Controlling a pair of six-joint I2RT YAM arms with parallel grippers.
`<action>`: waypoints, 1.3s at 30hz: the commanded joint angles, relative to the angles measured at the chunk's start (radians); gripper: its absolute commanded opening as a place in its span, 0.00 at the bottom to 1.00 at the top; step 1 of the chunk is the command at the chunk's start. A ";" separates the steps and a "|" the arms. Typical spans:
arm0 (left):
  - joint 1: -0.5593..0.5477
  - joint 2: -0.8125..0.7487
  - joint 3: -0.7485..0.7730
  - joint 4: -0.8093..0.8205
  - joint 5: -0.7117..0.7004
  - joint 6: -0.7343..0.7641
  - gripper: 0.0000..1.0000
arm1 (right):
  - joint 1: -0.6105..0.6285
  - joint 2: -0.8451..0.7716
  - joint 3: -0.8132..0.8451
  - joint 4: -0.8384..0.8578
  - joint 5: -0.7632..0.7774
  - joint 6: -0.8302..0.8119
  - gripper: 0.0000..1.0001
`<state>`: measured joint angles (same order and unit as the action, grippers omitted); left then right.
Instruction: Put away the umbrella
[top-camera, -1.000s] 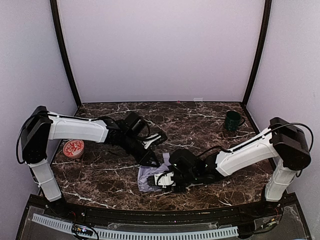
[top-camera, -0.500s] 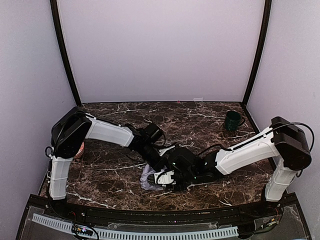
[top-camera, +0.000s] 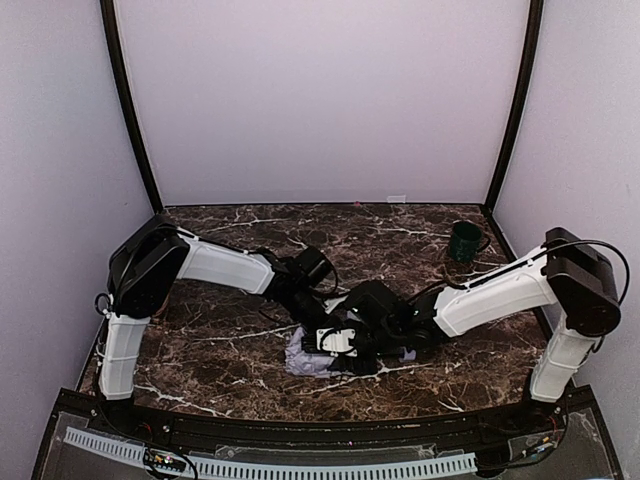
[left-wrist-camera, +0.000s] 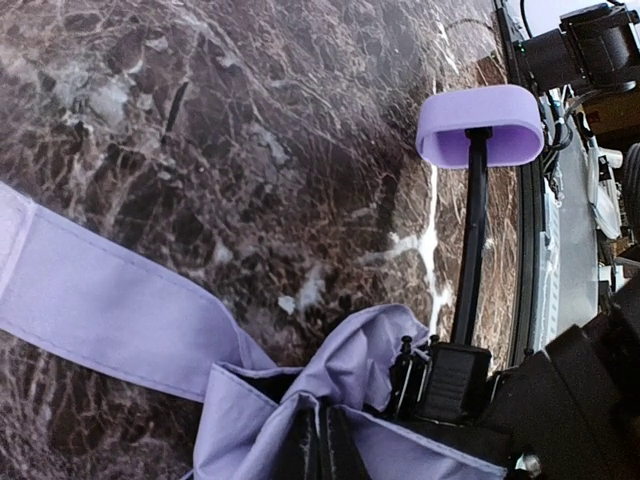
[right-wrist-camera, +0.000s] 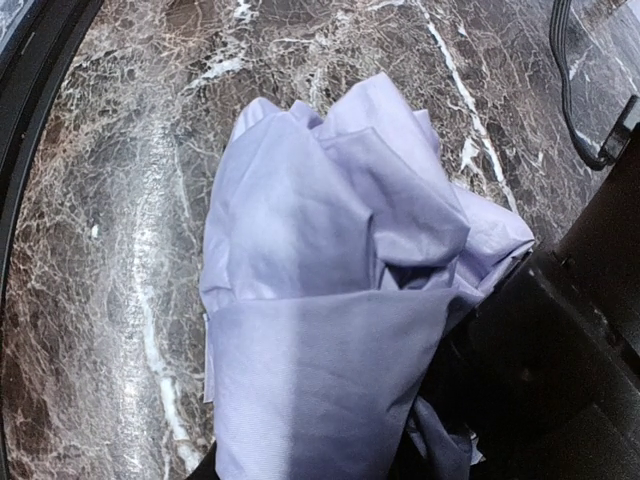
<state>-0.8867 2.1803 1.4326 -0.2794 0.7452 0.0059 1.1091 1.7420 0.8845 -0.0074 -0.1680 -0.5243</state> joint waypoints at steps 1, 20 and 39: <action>-0.011 0.017 0.033 0.105 -0.052 0.008 0.03 | -0.013 0.065 -0.027 0.018 -0.133 0.101 0.00; 0.264 -0.226 0.290 -0.039 -0.419 0.198 0.65 | -0.089 0.186 -0.028 -0.055 -0.298 0.426 0.00; -0.244 -1.007 -0.822 0.398 -0.684 0.813 0.82 | -0.196 0.395 0.170 -0.396 -0.493 0.392 0.00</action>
<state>-1.0889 1.1252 0.6224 0.0040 0.2523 0.6174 0.9184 2.0006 1.0870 -0.0807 -0.7593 -0.1123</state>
